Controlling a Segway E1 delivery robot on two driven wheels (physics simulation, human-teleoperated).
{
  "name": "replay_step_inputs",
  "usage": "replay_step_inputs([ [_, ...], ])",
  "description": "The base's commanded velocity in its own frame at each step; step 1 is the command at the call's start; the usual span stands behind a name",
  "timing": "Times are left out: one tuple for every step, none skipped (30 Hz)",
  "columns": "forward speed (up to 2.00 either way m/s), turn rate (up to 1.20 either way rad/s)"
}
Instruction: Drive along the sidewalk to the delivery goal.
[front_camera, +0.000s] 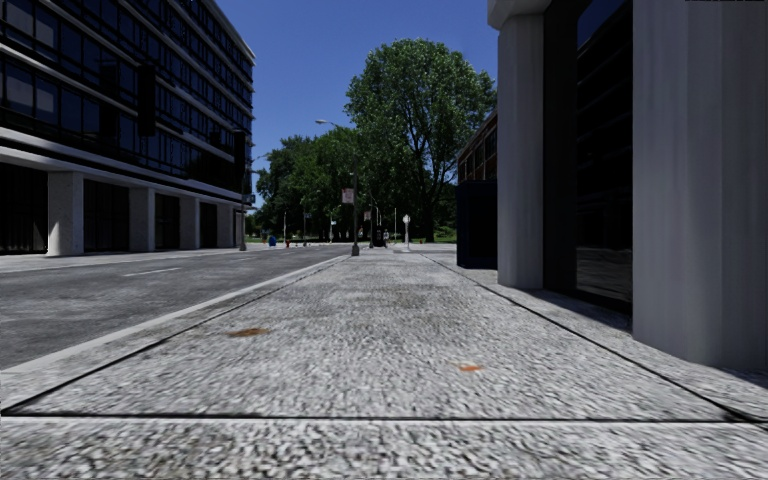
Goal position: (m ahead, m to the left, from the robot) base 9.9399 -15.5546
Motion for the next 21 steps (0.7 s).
replay_step_inputs([
  [2.0,0.0],
  [2.0,0.0],
  [2.0,0.0],
  [2.0,0.0],
  [2.0,0.0],
  [2.0,0.0],
  [2.0,0.0],
  [2.0,0.0],
  [2.0,0.0],
  [2.0,0.0],
  [2.0,0.0],
  [2.0,0.0],
  [2.0,0.0],
  [2.0,0.0],
  [2.0,0.0],
  [2.0,0.0],
  [2.0,0.0],
  [2.0,0.0],
  [2.0,0.0],
  [2.0,0.0],
  [2.0,0.0],
])
